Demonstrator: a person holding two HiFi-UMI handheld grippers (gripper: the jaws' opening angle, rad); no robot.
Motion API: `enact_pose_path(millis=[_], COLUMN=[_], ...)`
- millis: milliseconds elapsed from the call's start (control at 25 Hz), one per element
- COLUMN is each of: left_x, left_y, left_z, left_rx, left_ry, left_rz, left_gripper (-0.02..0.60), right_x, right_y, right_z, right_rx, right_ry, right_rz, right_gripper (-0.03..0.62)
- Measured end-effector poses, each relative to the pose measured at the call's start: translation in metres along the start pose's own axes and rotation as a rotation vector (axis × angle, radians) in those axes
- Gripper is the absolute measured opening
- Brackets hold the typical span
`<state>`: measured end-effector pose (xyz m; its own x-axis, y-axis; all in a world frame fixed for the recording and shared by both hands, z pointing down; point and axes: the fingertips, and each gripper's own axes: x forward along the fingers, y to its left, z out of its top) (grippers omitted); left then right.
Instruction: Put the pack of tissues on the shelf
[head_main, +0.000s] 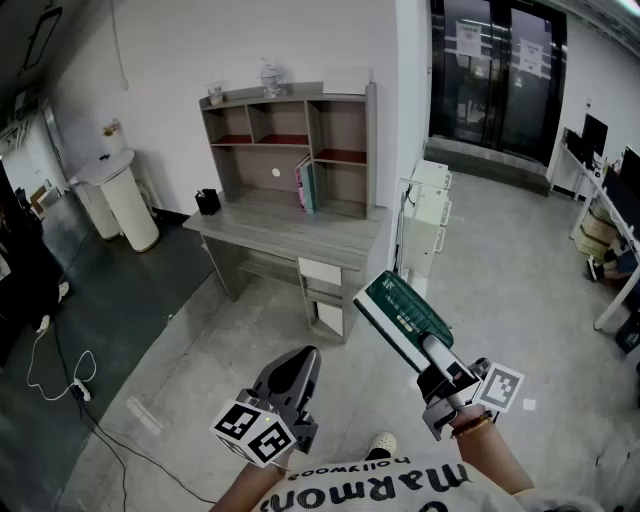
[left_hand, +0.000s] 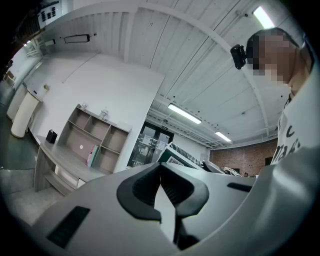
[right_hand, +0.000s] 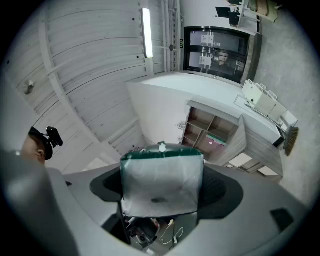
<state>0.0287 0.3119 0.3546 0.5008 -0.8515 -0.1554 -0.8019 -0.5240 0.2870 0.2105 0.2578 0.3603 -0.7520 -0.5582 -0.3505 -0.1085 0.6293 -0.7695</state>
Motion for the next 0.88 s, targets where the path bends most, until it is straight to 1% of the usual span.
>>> enact_pose_path(millis=[280, 480, 600, 720, 880], left_x=[-0.017, -0.026, -0.030, -0.032, -0.019], left_y=[-0.001, 0.008, 0.018, 0.033, 0.048], left_z=[0.002, -0.008, -0.010, -0.017, -0.028], left_rx=[0.014, -0.001, -0.009, -0.031, -0.057], left_ry=[0.006, 0.022, 0.025, 0.033, 0.052], left_rz=[0.007, 0.032, 0.065, 0.103, 0.116], left_gripper=[0.017, 0.017, 0.017, 0.017, 0.017], right_x=[-0.006, 0.000, 0.007, 0.014, 0.030], right_y=[0.003, -0.001, -0.012, -0.021, -0.041], right_z=[-0.012, -0.027, -0.036, -0.044, -0.039], right_rx=[-0.024, -0.099, -0.092, -0.066, -0.050], right_ry=[0.004, 0.059, 0.096, 0.123, 0.131], right_rz=[-0.036, -0.082, -0.114, -0.117, -0.117], right_gripper=[0.423, 0.423, 0.422, 0.423, 0.423])
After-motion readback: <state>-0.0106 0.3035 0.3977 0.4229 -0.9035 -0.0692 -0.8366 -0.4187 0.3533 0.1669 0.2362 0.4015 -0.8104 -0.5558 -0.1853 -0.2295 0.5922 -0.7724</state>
